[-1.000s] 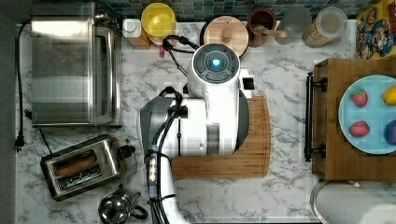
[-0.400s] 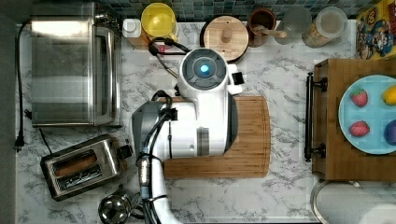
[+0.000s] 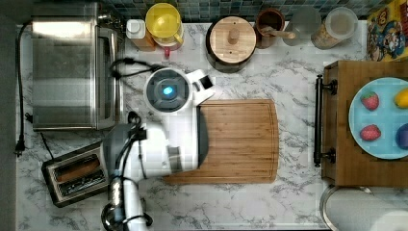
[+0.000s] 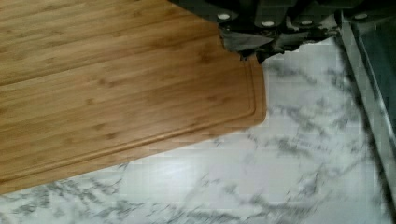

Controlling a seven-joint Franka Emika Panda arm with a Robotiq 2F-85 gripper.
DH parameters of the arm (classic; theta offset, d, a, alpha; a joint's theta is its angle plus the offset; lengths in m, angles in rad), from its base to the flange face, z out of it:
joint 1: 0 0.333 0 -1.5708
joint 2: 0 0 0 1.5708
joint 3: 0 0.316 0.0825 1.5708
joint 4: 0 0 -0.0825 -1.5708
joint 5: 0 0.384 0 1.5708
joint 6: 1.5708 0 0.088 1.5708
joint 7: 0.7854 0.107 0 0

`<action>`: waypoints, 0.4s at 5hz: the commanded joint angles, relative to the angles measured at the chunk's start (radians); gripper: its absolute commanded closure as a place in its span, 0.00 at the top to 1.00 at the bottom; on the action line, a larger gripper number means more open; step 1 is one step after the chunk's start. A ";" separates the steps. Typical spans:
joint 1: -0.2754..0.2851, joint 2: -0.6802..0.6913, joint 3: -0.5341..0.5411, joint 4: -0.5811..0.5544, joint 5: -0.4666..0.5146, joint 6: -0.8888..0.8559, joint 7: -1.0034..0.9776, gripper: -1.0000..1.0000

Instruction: Turn on the toaster.

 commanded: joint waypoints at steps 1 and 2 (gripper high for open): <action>0.074 -0.130 0.062 -0.140 0.117 0.055 -0.203 0.00; 0.093 -0.107 0.065 -0.129 0.116 -0.007 -0.296 0.00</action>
